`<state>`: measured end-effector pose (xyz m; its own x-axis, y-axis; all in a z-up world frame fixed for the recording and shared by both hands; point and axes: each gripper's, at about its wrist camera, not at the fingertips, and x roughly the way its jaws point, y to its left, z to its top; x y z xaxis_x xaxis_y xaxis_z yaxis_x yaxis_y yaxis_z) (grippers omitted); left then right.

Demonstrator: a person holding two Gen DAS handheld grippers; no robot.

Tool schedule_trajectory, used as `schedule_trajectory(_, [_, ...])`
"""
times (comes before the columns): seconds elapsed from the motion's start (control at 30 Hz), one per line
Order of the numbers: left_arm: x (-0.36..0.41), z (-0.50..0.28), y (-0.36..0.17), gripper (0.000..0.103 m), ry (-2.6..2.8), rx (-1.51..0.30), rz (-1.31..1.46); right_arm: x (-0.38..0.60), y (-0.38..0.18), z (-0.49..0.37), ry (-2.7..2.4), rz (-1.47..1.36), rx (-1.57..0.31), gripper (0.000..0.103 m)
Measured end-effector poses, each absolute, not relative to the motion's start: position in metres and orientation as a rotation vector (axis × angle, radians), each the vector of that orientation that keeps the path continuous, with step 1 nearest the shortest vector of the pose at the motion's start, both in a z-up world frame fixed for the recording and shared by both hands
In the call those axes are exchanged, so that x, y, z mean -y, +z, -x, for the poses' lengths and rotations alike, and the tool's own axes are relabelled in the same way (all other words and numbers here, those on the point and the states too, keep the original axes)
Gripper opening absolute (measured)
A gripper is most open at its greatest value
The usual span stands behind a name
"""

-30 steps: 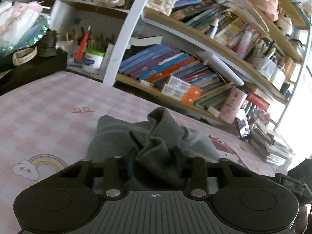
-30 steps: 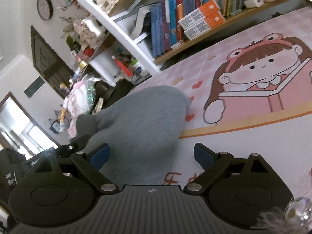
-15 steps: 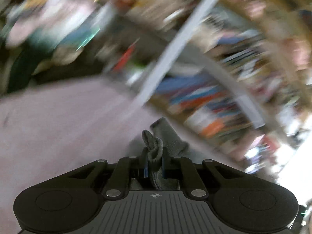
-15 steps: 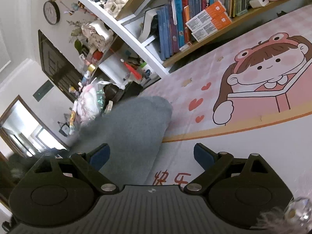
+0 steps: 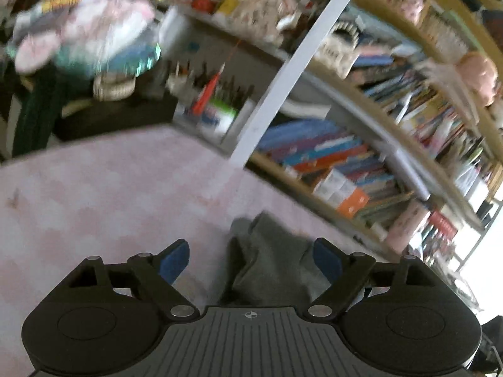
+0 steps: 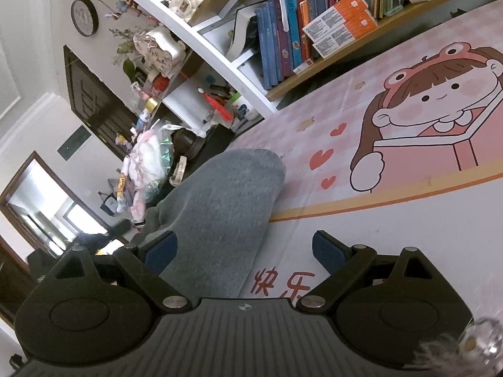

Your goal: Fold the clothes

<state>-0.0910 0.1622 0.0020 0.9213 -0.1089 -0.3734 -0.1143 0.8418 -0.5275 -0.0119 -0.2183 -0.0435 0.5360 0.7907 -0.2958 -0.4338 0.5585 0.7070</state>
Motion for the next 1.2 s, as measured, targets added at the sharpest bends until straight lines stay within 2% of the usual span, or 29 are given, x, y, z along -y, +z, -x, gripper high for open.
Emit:
schedule_trajectory(0.1, [-0.159, 0.08, -0.013, 0.087, -0.028, -0.494, 0.598, 0.218, -0.044, 0.012, 0.794, -0.612, -0.657, 0.093])
schedule_trajectory(0.3, [-0.129, 0.073, -0.016, 0.068, -0.138, -0.534, 0.53, 0.22, -0.043, 0.012, 0.782, -0.626, -0.661, 0.092])
schedule_trajectory(0.53, [-0.088, 0.057, -0.014, 0.065, -0.349, -0.627, 0.531, 0.241, -0.04, 0.026, 0.64, -0.601, -0.675, 0.087])
schedule_trajectory(0.73, [-0.069, 0.063, -0.018, 0.065, -0.431, -0.627, 0.543, 0.27, -0.04, 0.033, 0.617, -0.604, -0.677, 0.064])
schedule_trajectory(0.8, [-0.07, 0.065, -0.018, 0.064, -0.423, -0.625, 0.55, 0.266, -0.031, 0.036, 0.627, -0.541, -0.645, 0.046])
schedule_trajectory(0.9, [-0.073, 0.067, -0.018, 0.063, -0.409, -0.622, 0.561, 0.252, -0.013, 0.043, 0.642, -0.38, -0.564, 0.038])
schedule_trajectory(0.97, [-0.075, 0.069, -0.019, 0.064, -0.4, -0.62, 0.568, 0.247, -0.013, 0.041, 0.648, -0.351, -0.565, 0.039])
schedule_trajectory(1.03, [-0.077, 0.07, -0.019, 0.068, -0.392, -0.618, 0.576, 0.242, -0.013, 0.038, 0.654, -0.324, -0.565, 0.048])
schedule_trajectory(1.1, [-0.078, 0.071, -0.018, 0.07, -0.393, -0.617, 0.572, 0.247, -0.019, 0.035, 0.622, -0.377, -0.6, 0.068])
schedule_trajectory(1.17, [-0.075, 0.071, -0.017, 0.073, -0.389, -0.616, 0.552, 0.256, -0.023, 0.038, 0.587, -0.419, -0.617, 0.075])
schedule_trajectory(1.2, [-0.075, 0.071, -0.017, 0.074, -0.388, -0.616, 0.548, 0.262, -0.024, 0.039, 0.585, -0.454, -0.632, 0.075])
